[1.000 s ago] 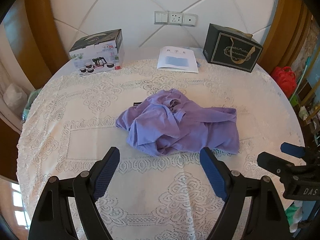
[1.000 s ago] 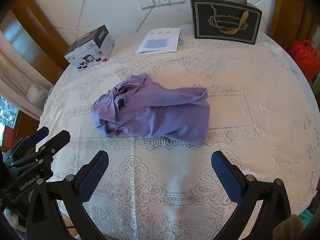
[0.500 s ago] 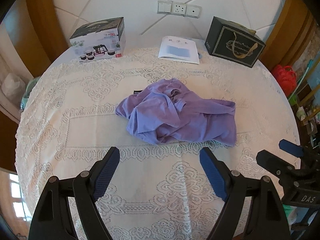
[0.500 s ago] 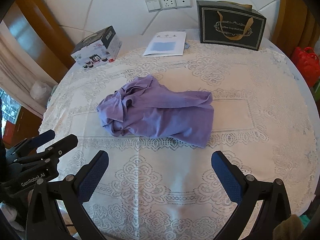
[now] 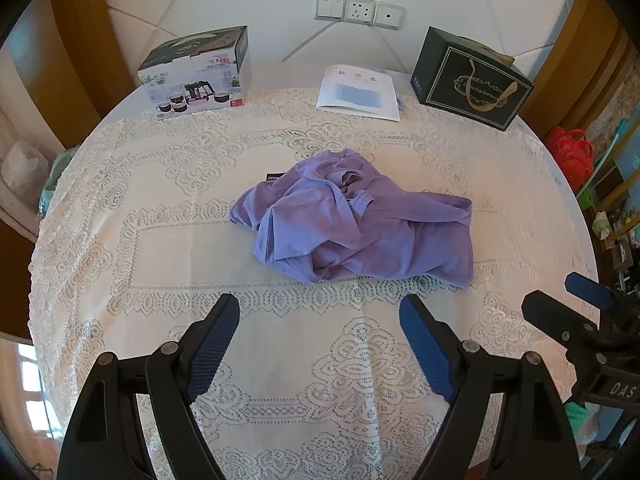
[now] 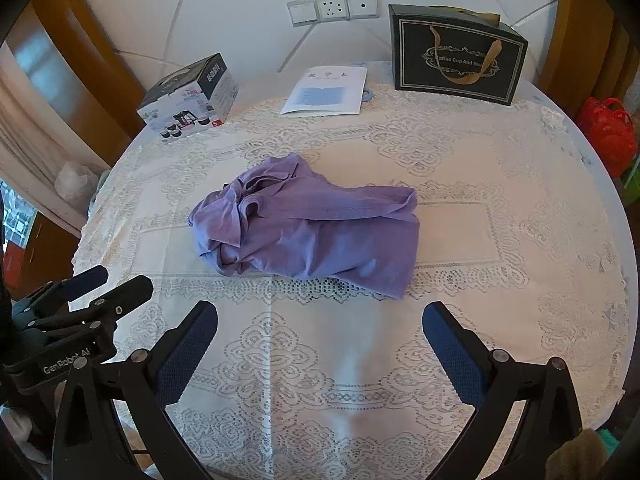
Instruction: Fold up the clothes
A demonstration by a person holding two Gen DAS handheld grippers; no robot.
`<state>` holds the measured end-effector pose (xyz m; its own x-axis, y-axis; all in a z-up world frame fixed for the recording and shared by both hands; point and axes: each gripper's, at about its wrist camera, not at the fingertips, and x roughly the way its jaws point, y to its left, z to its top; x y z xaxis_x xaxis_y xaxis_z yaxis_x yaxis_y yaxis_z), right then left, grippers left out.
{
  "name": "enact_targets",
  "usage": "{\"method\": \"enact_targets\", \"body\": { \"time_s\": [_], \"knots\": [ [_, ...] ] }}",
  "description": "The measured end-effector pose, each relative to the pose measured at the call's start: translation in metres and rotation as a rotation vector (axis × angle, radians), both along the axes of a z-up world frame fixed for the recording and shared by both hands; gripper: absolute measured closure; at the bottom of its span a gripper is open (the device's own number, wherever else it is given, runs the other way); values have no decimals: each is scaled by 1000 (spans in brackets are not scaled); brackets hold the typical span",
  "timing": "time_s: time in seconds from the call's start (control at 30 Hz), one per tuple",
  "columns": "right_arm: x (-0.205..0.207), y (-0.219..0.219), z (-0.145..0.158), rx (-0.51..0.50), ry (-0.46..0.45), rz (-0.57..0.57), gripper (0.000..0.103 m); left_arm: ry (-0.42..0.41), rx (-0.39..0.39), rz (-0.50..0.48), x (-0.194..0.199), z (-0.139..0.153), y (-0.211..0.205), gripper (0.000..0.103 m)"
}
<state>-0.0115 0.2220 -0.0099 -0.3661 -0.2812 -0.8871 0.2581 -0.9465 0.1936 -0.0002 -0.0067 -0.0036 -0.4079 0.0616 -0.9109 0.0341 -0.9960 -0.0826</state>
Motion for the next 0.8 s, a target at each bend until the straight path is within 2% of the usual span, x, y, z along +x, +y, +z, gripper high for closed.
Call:
{"method": "enact_targets", "body": {
  "time_s": [0.8],
  "knots": [
    [-12, -4, -21, 30, -40, -3, 0, -64, 9, 8, -14, -23, -5, 20]
  ]
}}
